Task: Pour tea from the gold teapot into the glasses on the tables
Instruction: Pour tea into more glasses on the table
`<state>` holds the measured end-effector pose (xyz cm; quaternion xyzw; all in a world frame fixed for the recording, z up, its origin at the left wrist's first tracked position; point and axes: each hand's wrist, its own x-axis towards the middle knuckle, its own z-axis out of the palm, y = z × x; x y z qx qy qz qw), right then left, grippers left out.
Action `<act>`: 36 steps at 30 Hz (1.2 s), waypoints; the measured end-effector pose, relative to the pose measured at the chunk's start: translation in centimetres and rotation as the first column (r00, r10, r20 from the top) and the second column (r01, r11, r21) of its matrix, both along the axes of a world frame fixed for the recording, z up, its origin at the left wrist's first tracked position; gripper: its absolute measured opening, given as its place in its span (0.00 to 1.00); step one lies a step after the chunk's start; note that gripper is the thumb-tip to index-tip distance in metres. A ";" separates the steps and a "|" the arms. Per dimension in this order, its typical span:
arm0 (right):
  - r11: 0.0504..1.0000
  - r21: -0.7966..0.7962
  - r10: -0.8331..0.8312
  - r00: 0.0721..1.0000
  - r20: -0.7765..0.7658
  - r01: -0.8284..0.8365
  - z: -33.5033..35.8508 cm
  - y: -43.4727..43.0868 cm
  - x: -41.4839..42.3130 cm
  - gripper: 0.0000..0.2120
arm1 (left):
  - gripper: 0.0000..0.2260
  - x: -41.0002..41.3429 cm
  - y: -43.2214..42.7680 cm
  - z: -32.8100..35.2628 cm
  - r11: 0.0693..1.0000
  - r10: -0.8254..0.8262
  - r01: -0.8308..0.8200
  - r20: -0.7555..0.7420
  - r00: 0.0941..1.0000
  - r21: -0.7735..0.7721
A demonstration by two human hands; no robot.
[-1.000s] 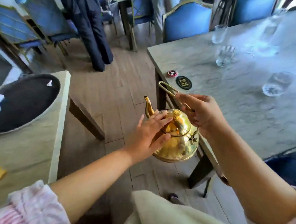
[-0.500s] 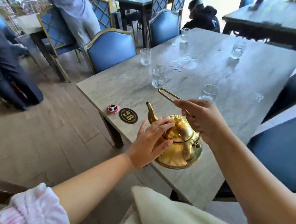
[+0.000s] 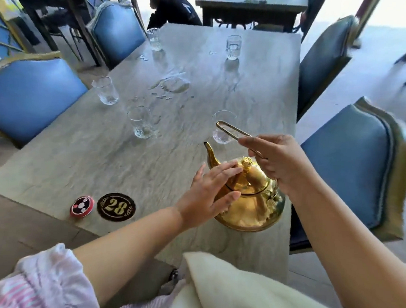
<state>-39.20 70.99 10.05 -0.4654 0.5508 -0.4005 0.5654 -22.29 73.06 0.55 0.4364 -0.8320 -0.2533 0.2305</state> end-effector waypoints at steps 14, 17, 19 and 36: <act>0.936 -0.035 -0.351 0.929 -0.113 0.350 0.1 -3.0 2.8 0.12 | 0.27 2.7 -9.3 0.1 0.881 -0.472 0.469 0.032 0.881 0.059; 0.923 -0.035 -0.386 0.915 -0.116 0.384 0.1 -3.6 3.0 0.16 | 0.27 2.8 -10.2 0.0 0.861 -0.506 0.504 0.034 0.862 0.064; 0.923 -0.032 -0.385 0.916 -0.113 0.384 0.6 -4.1 3.2 0.10 | 0.27 2.8 -10.7 0.2 0.859 -0.509 0.507 0.021 0.860 0.076; 0.957 -0.061 -0.282 0.862 -0.421 0.283 4.3 -12.1 5.3 0.13 | 0.40 2.8 -15.1 1.7 0.816 -0.562 0.541 0.058 0.825 0.204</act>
